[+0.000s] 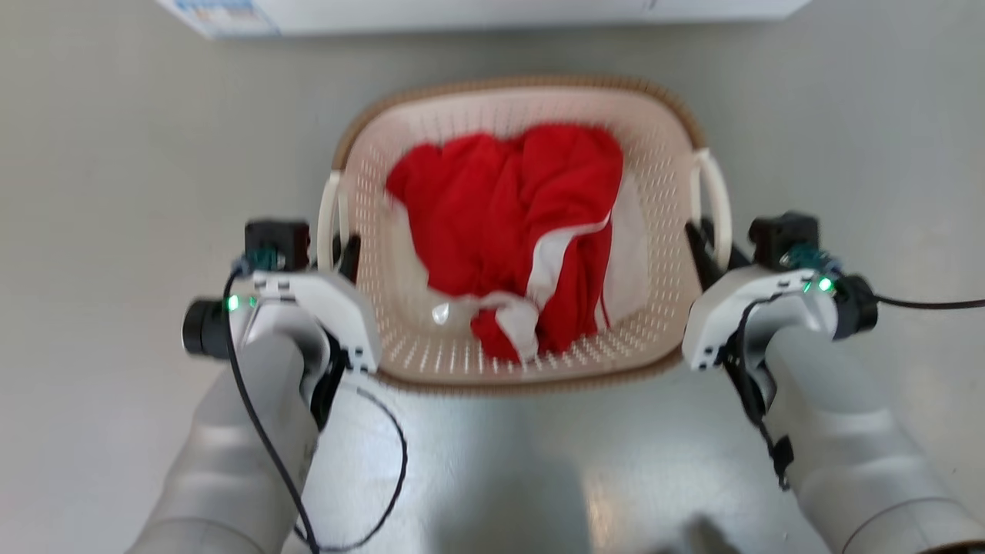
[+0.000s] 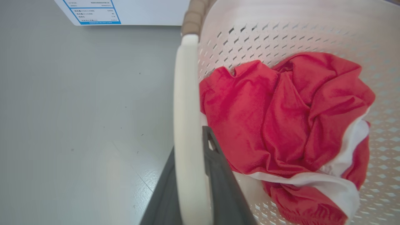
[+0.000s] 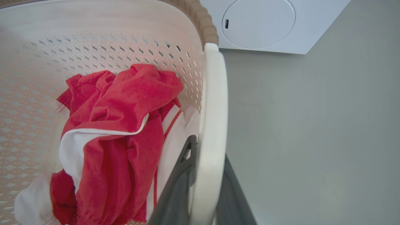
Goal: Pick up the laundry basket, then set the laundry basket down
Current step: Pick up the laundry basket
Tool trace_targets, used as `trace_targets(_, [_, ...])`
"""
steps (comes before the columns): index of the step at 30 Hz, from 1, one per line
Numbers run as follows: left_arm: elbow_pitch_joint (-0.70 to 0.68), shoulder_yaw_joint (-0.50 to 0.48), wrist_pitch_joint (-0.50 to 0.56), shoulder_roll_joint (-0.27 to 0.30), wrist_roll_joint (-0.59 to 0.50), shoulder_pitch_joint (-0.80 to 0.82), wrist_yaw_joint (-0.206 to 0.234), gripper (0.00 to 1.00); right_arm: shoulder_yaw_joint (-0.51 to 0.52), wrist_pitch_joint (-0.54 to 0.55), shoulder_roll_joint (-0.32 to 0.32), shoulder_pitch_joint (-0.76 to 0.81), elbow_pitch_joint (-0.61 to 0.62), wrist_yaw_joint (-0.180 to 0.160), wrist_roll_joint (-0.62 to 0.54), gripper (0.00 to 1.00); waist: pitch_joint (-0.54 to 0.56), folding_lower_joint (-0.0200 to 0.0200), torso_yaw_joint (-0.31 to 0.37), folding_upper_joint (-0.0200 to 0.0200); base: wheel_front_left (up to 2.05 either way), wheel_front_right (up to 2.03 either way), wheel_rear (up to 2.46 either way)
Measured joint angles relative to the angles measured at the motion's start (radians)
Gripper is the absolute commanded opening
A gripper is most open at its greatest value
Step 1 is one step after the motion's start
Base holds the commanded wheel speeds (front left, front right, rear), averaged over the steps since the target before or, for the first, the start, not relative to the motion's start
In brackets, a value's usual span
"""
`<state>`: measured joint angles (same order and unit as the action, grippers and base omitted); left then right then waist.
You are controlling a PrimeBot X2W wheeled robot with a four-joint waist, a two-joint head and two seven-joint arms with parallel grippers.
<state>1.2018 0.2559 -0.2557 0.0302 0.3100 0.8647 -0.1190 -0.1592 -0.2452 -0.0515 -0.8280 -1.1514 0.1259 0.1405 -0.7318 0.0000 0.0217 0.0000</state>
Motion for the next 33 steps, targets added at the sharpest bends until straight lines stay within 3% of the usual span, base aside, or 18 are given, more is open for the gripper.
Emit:
trace_targets(11, [0.054, -0.01, 0.0, 0.002, 0.026, -0.194, 0.0, 0.0, -0.23, 0.105, -0.002, 0.142, 0.009, -0.003, 0.174, 0.0, 0.242, 0.0, 0.033, 0.0, 0.0, 0.0, 0.0])
trace_targets(18, [0.079, 0.01, 0.002, -0.001, 0.052, -0.324, -0.001, 0.0, -0.314, 0.159, -0.002, 0.252, 0.01, -0.003, 0.234, 0.0, 0.406, 0.0, 0.054, 0.0, 0.0, 0.0, 0.0])
trace_targets(25, [0.084, 0.087, 0.04, -0.001, 0.115, -0.469, -0.001, 0.0, -0.38, 0.212, -0.001, 0.384, 0.006, -0.003, 0.287, 0.0, 0.586, 0.0, 0.065, 0.0, 0.0, 0.0, 0.0])
trace_targets(33, [0.044, 0.182, 0.072, 0.007, 0.195, -0.559, 0.006, 0.0, -0.431, 0.243, -0.005, 0.456, 0.017, -0.004, 0.323, 0.0, 0.709, 0.0, 0.062, 0.0, 0.0, 0.0, 0.0])
